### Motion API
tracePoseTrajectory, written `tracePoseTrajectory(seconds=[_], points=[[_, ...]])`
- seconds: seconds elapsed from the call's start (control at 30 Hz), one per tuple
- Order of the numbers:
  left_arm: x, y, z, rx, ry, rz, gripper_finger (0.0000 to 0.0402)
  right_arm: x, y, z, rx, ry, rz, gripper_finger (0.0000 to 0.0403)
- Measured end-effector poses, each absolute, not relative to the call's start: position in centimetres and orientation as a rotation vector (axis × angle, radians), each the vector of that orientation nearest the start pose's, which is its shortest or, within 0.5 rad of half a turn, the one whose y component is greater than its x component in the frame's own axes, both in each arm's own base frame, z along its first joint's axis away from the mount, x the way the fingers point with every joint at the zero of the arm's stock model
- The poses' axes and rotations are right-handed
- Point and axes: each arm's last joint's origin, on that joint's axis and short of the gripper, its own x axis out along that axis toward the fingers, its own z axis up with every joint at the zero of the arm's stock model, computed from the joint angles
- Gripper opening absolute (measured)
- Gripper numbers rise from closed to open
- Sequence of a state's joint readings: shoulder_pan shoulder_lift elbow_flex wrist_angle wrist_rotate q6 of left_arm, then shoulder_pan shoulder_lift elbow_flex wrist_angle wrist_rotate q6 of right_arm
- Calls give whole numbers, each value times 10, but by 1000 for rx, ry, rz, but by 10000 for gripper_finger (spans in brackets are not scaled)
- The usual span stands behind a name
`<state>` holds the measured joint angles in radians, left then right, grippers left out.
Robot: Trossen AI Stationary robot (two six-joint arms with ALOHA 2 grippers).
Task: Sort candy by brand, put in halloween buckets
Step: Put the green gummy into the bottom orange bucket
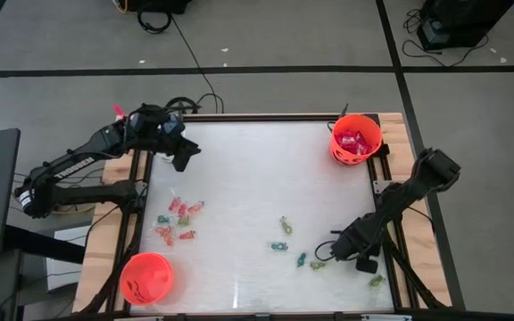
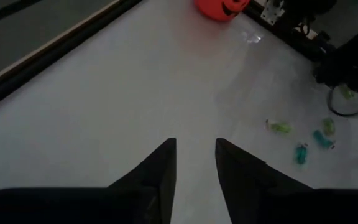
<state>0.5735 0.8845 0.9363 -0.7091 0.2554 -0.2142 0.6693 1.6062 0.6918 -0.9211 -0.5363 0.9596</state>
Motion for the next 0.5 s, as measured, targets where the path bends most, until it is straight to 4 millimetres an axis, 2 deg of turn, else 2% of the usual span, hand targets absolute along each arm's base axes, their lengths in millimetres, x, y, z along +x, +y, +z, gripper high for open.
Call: tracePoseTrajectory(seconds=[0.1, 0.27, 0.37, 0.5], points=[[147, 86, 323, -464, 555, 370, 112, 170, 144, 132, 494, 1951, -87, 22], [147, 86, 323, -465, 555, 370, 106, 202, 140, 162, 495, 1659, -187, 12], [147, 86, 323, -471, 554, 351, 106, 223, 133, 186, 520, 1468, -226, 7], [148, 85, 324, -480, 551, 299, 106, 257, 114, 212, 588, 1171, -262, 7]])
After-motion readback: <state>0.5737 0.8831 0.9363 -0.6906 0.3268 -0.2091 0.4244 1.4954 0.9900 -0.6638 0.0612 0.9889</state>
